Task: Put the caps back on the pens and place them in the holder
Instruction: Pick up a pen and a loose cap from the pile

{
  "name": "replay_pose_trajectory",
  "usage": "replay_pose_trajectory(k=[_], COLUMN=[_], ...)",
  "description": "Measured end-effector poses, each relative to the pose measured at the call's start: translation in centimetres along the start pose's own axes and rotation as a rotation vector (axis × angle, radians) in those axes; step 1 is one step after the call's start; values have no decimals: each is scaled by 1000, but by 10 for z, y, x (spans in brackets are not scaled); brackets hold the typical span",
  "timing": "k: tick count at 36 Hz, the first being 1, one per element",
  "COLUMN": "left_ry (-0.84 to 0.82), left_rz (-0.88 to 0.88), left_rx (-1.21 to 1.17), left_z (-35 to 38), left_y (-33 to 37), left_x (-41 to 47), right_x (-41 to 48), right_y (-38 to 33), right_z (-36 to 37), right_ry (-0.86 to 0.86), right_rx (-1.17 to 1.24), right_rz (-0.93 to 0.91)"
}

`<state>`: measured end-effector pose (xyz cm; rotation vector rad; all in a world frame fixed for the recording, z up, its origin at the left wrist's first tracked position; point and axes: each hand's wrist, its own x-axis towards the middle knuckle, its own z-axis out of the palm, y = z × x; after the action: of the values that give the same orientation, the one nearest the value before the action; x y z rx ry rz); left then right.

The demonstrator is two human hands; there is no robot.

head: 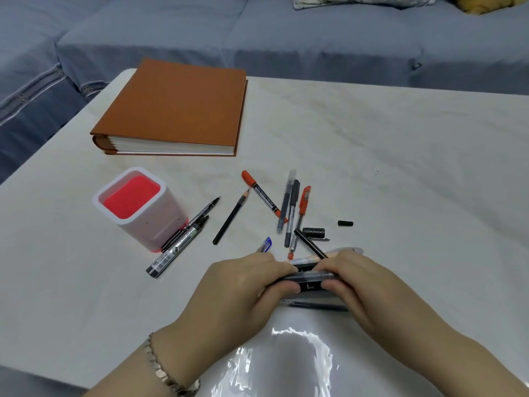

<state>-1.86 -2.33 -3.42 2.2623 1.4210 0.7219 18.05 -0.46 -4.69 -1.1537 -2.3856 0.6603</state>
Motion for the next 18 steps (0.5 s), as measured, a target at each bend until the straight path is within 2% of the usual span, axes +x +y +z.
replay_pose_trajectory(k=[2,6,10,12,14,18], left_ry=[-17,-79,-305,-343,-314,-218], left_rz=[-84,-408,-581,-642,-616,-303], left_rx=[-94,-457,-803,-878,-780,-225], left_z=[0,-6,-15,-15,-12,-3], left_y=[1,3,-3,-4,-6,-16], left_x=[0,5,5,1,-1,-7], right_x=[2,10,14,15,15,11], right_y=[0,-3,-4,-2,0,2], right_z=[0,0,1,3,7,14], right_ry=[17,48,19,-64,-170,-216], right_rx=[-19,-94,-100,-121,-65,152], right_rz=[-8,-94,-222,-227,-177,21])
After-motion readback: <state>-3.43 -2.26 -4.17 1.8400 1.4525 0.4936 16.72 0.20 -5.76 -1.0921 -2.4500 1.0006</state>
